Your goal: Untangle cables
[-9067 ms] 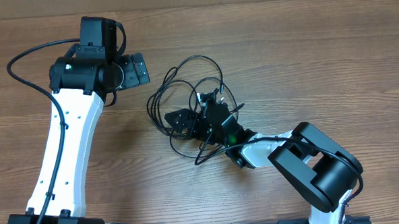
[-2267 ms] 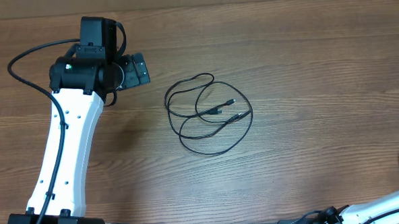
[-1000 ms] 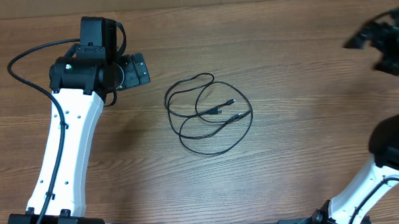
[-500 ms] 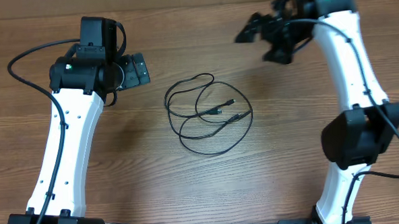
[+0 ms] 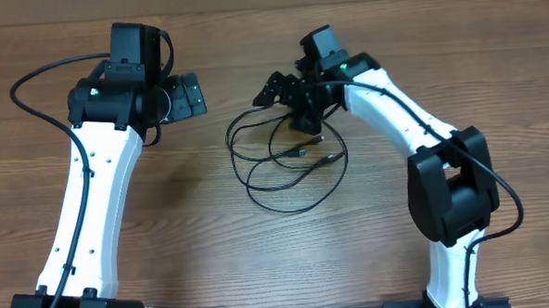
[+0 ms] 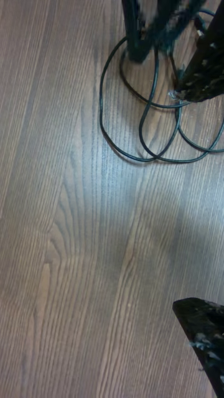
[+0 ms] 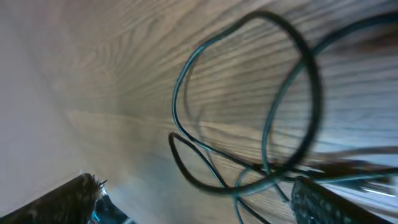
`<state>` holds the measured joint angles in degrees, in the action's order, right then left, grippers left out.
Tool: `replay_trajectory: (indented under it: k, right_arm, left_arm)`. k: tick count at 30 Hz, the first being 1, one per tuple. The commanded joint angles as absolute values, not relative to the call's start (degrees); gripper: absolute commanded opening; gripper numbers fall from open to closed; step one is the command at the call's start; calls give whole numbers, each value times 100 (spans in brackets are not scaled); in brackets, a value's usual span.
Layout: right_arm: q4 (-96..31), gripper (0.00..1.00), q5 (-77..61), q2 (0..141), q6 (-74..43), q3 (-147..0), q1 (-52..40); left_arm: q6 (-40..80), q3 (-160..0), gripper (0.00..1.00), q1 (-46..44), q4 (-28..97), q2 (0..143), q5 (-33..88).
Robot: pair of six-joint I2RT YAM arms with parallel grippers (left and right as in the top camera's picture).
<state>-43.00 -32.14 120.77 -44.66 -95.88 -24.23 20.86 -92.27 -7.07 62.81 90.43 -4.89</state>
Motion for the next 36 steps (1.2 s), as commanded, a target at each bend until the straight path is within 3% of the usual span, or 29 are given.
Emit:
replay_trajectory:
  k: [1,4,7,8,14,15,24,36]
  right_arm:
    - [-4088,89,-2674,12038,-5271,-9330,-2652]
    - [-3988,65,-2154,12046,-5404,-9292,-2821]
    - [-3988,59,-1603,12046,-5406,-9292,-2930]
    - [-3986,49,-1192,12046,-5408,-9292,-2978]
    - [-3774,15,-480,12046,-5404,-9295,-2982]
    - [-3721,4,-451,12046,-5404,-9295,-2965]
    - [-4082,4,-1031,11852,-4801,-10473,-2622]
    - [-5157,4,-746,11570,-4298,-15017,-2228]
  left_arm:
    - [2016,-9262,100,-709,6276,9067,-484]
    - [2016,-9262,100,-711,6276,9067,-484]
    - [2016,-9262,100,-709,6276,9067,-484]
    - [2016,-9262,100,-711,6276,9067,-484]
    - [2014,-9262,100,-709,6276,9067,-484]
    - [2016,-9262,100,-709,6276,9067,-484]
    - [2014,-9262,100,-711,6276,9067,-484]
    - [2016,-9262,100,-709,6276,9067,-484]
